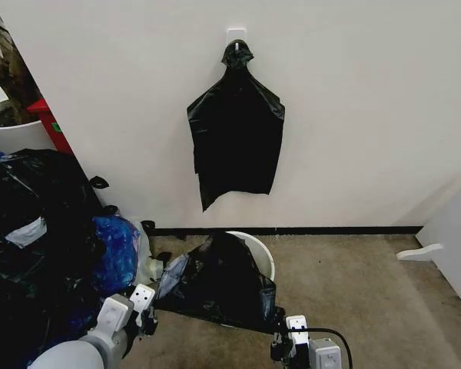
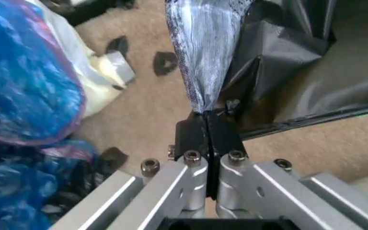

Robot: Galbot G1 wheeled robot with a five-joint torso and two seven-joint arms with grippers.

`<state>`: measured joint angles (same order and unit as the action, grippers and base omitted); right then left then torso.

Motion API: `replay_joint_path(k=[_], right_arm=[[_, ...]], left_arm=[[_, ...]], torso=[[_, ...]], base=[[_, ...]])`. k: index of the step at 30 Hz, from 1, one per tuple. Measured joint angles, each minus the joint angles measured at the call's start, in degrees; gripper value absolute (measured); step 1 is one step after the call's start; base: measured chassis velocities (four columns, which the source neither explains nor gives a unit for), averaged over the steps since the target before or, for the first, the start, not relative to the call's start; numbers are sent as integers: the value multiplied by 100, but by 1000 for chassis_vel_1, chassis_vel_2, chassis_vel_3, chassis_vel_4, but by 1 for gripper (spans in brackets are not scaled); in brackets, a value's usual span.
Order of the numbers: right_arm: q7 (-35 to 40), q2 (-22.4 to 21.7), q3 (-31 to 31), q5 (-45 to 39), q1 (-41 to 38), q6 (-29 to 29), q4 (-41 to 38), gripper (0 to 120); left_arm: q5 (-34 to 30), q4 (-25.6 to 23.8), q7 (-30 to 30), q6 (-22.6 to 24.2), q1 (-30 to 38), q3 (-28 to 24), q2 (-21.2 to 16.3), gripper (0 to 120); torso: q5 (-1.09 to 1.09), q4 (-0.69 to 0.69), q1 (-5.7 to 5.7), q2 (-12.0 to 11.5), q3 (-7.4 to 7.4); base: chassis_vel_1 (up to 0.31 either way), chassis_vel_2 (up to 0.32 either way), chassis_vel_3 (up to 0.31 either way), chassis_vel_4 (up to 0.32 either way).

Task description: Place the garbage bag over the trash bin.

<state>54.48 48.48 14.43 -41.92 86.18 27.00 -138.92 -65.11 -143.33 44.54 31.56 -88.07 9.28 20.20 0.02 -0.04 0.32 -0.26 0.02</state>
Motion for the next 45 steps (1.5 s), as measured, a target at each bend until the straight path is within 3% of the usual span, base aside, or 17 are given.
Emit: replay_joint_path(k=[9, 16, 35, 45], right_arm=[[-106, 19, 54, 190, -518, 150, 580, 0], [-142, 40, 107, 140, -714, 233, 935, 0], [-612, 525, 127, 709, -1276, -81, 2225, 0], [-885, 453, -106, 998, -1059, -383, 2266, 0]], left_arm=[[239, 320, 20, -108, 798, -1146, 458, 0], [494, 776, 12, -290, 955, -1490, 669, 0], [872, 1753, 49, -731, 1025, -1694, 1704, 0], [881, 1612, 78, -881, 882, -1361, 1885, 0]], torso=[[-1, 0, 0, 0, 0], [-1, 0, 0, 0, 0], [-2, 1, 0, 0, 0], [-1, 0, 0, 0, 0]], base=[[0, 0, 0, 0], [0, 0, 0, 0], [0, 0, 0, 0], [0, 0, 0, 0]])
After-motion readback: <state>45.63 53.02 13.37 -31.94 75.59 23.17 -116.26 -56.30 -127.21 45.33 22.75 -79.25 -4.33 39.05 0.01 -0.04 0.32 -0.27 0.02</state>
